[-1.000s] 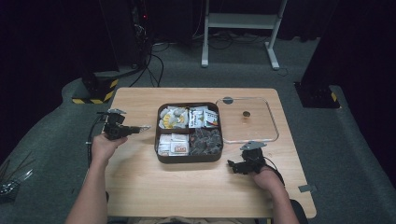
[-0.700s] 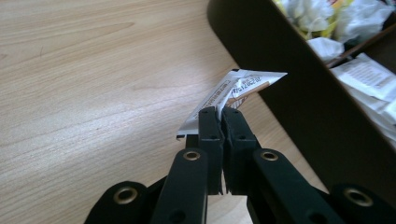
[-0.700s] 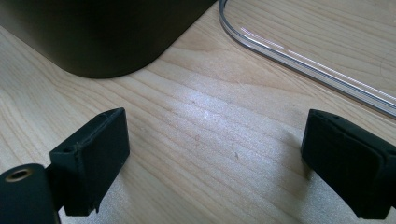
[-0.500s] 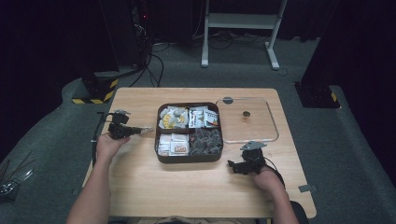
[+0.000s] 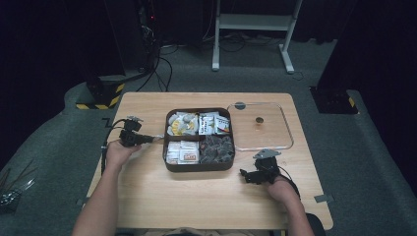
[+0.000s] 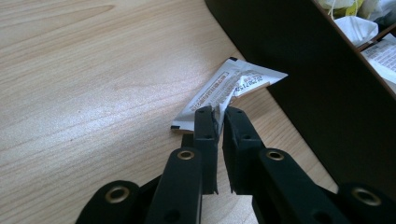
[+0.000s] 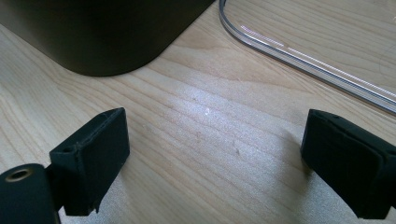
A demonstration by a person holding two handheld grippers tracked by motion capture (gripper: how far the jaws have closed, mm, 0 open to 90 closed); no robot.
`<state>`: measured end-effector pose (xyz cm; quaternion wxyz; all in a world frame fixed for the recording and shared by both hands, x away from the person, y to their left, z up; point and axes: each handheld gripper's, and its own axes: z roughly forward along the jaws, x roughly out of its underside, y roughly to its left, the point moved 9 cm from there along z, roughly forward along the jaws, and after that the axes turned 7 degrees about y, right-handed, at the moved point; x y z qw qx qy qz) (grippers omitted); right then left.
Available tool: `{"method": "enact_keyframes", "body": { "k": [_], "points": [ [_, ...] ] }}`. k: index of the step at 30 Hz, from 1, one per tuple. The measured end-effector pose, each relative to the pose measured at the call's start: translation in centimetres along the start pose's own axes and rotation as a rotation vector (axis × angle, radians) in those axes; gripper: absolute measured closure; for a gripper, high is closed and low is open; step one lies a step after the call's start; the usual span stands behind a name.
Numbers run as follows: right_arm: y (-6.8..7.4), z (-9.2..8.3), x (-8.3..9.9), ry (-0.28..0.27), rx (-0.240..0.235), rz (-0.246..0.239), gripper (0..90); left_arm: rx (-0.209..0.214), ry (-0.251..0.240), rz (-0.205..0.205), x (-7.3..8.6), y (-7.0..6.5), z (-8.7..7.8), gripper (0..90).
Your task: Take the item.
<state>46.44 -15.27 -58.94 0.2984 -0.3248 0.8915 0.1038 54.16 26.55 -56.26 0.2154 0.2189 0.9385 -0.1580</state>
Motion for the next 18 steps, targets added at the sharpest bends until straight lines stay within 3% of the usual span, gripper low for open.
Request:
{"method": "enact_keyframes", "body": {
  "k": [11,18],
  "points": [
    [0.0,0.0,0.0,-0.001,-0.001,0.002,7.8,0.019,-0.039,-0.021,-0.3,-0.3,-0.7,68.1],
    [0.0,0.0,0.0,-0.001,-0.001,-0.001,7.7,0.008,-0.067,-0.005,-0.1,-0.7,-1.7,59.9]
  ]
}}
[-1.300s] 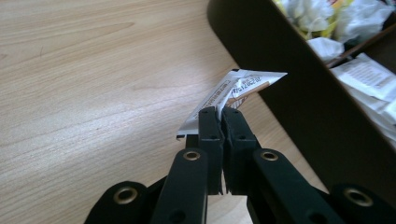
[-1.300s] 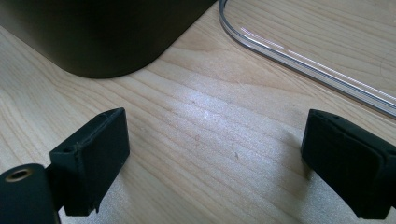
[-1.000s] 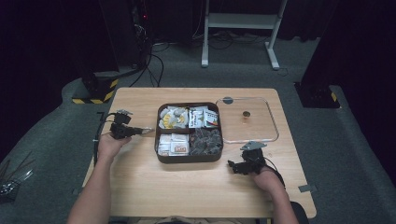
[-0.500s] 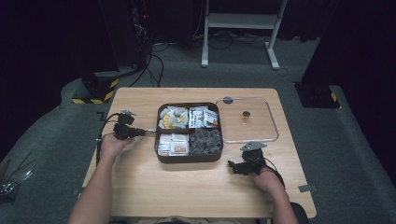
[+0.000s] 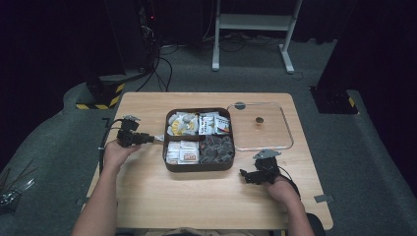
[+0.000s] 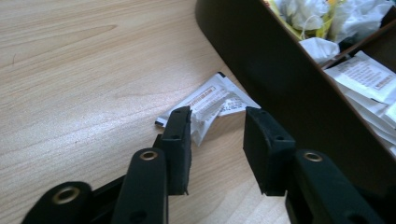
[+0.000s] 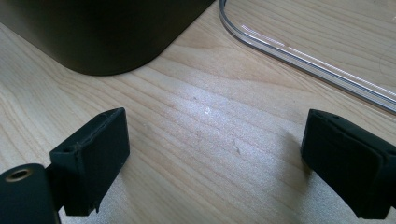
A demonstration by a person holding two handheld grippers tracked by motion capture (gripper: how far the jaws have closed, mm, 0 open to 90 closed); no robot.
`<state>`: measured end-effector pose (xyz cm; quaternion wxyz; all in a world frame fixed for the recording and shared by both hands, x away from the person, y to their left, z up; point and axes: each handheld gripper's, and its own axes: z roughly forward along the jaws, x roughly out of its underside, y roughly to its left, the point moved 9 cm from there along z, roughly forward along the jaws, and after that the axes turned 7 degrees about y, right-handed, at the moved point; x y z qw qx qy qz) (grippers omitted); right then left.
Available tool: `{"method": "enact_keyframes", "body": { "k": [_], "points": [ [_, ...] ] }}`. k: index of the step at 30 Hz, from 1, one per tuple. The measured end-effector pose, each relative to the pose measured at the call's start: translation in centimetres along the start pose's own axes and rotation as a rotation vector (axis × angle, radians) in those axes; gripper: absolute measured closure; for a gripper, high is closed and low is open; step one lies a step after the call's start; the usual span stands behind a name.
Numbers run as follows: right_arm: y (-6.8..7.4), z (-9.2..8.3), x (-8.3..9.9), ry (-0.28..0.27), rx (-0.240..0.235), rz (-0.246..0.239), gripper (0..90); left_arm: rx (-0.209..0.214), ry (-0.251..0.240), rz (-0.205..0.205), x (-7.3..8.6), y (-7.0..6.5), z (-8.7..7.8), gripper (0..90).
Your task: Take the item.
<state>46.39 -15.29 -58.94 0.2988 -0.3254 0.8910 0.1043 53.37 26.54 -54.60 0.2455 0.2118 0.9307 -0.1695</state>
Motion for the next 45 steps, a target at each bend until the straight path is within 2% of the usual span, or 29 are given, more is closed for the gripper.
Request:
{"method": "enact_keyframes", "body": {
  "k": [3,5,10,14,17,22,25,27,29,32,41,45],
  "points": [
    [0.0,0.0,0.0,0.0,0.0,0.0,7.8,-0.014,-0.014,0.009,0.1,-0.1,-0.4,57.1],
    [0.0,0.0,0.0,0.0,0.0,0.0,7.8,-0.011,-0.043,0.022,0.2,-0.2,-0.8,54.5],
    [0.0,0.0,0.0,0.0,0.0,0.0,7.7,-0.004,-0.078,0.011,0.8,-0.3,-1.5,50.3],
    [0.0,0.0,0.0,0.001,-0.009,-0.002,7.8,-0.016,-0.083,0.0,1.3,0.0,-1.8,47.3],
    [0.0,0.0,-0.1,-0.001,-0.01,-0.005,7.8,-0.01,-0.097,-0.006,1.6,0.2,-2.0,45.0],
    [-0.1,0.1,-0.1,0.001,-0.01,-0.005,7.7,-0.029,-0.116,-0.002,2.3,0.6,-2.3,42.4],
    [-0.1,0.1,-0.2,0.001,-0.008,-0.005,7.6,-0.056,-0.124,-0.009,2.6,0.9,-2.5,41.1],
    [-0.1,0.2,-0.2,0.001,-0.007,-0.005,7.6,-0.058,-0.121,-0.029,3.0,1.1,-2.5,39.2],
    [-0.1,0.2,-0.2,0.003,-0.007,-0.005,7.6,-0.081,-0.109,-0.038,3.4,1.4,-2.4,37.6],
    [-0.1,0.2,-0.3,0.005,-0.007,-0.003,7.6,-0.092,-0.084,-0.066,4.1,1.9,-2.0,36.0],
    [-0.1,0.3,-0.4,0.008,-0.005,-0.003,7.6,-0.162,-0.065,-0.06,5.4,3.5,-1.3,31.4],
    [-0.1,0.3,-0.4,0.008,-0.005,0.0,7.6,-0.209,-0.042,-0.059,6.2,4.8,-1.3,30.5]
  ]
}}
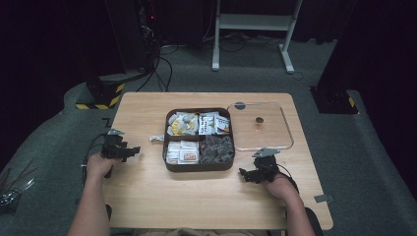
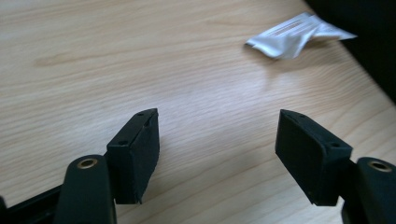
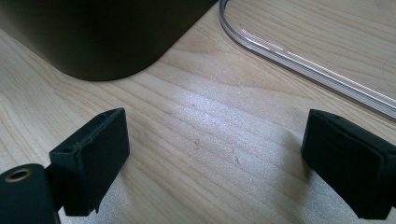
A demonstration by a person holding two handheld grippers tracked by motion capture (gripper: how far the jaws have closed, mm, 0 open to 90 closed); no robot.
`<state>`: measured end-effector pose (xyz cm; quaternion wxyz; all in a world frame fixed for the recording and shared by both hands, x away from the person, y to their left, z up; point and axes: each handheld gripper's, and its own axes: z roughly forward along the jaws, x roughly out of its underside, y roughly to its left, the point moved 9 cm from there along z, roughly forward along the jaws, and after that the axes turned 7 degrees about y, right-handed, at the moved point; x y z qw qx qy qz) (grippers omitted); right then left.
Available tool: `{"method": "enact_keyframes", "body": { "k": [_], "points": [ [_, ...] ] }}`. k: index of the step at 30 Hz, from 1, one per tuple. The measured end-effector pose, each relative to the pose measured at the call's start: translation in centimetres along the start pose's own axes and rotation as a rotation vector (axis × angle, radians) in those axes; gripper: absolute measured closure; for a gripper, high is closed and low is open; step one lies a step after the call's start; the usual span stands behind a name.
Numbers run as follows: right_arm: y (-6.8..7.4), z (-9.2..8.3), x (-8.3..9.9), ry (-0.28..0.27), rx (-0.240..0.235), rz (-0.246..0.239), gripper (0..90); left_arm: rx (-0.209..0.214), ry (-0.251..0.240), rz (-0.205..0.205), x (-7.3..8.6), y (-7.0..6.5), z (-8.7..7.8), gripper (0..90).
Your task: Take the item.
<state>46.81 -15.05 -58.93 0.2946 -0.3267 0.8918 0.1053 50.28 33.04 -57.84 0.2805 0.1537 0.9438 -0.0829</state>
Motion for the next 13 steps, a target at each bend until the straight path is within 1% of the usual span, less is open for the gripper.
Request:
{"method": "enact_keyframes", "body": {
  "k": [1,2,3,6,8,10,12,13],
  "points": [
    [0.0,0.0,0.0,0.0,0.0,0.0,7.6,-0.013,-0.001,0.002,0.1,0.3,0.1,30.4],
    [0.0,0.0,0.0,0.0,0.0,0.0,7.6,-0.012,0.0,0.001,0.2,0.4,0.1,30.4],
    [0.0,0.0,0.0,0.0,0.0,0.0,7.6,-0.013,-0.012,0.005,0.2,0.6,0.3,30.4],
    [0.0,0.0,0.0,-0.001,0.001,-0.001,7.6,-0.018,-0.029,0.025,0.2,0.7,0.5,27.4],
    [0.0,0.0,0.0,-0.001,0.001,0.001,7.6,-0.012,-0.042,0.015,0.1,0.6,0.7,23.4],
    [0.0,0.0,0.0,-0.002,0.001,-0.001,7.6,-0.035,-0.062,0.03,0.1,0.6,0.9,19.3],
    [0.0,0.0,0.0,-0.003,0.001,-0.001,7.6,-0.057,-0.078,0.033,0.1,0.5,1.2,15.3],
    [0.0,0.0,0.0,-0.003,0.001,-0.001,7.6,-0.067,-0.08,0.029,0.1,0.5,1.3,14.7]
  ]
}}
